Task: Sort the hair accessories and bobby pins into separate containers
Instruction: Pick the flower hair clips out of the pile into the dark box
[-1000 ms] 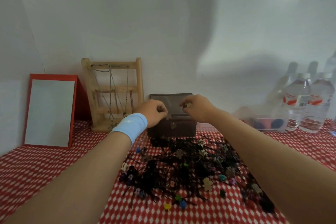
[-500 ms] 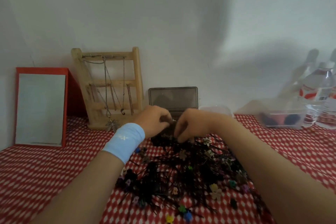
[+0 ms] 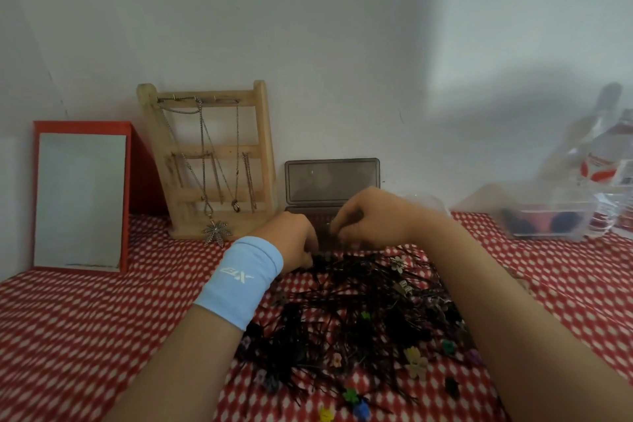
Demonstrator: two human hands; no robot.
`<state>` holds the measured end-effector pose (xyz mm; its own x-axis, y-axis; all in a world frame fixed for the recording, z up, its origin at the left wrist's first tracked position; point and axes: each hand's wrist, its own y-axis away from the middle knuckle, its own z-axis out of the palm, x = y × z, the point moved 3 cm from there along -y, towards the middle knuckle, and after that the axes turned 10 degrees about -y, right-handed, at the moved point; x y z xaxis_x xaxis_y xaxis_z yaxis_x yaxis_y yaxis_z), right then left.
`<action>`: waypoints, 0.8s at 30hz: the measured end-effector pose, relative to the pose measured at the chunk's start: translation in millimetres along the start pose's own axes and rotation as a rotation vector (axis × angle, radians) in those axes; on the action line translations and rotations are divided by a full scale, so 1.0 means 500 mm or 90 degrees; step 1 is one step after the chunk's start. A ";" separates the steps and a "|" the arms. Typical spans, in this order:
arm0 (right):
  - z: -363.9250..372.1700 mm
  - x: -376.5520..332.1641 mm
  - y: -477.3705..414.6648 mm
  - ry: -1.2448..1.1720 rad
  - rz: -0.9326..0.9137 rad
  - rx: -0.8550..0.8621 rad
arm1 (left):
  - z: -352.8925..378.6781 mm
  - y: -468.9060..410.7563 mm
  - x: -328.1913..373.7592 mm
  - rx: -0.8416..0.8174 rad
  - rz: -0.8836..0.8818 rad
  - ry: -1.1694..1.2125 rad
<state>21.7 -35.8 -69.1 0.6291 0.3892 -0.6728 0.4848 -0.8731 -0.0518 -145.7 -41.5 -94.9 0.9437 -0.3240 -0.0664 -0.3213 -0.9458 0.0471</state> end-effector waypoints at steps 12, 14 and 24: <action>0.037 -0.003 -0.029 0.092 -0.105 0.144 | -0.007 0.000 -0.031 -0.011 -0.016 0.008; 0.058 -0.011 -0.028 0.142 -0.103 0.063 | -0.022 0.008 -0.041 0.018 0.000 0.057; 0.108 0.004 -0.039 0.297 -0.073 -0.083 | -0.027 -0.001 -0.097 0.353 -0.080 0.283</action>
<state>-19.4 -33.7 -109.3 0.7573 0.5970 -0.2647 0.6204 -0.7843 0.0061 -190.4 -25.1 -78.1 0.8808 -0.2840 0.3789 -0.0900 -0.8860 -0.4549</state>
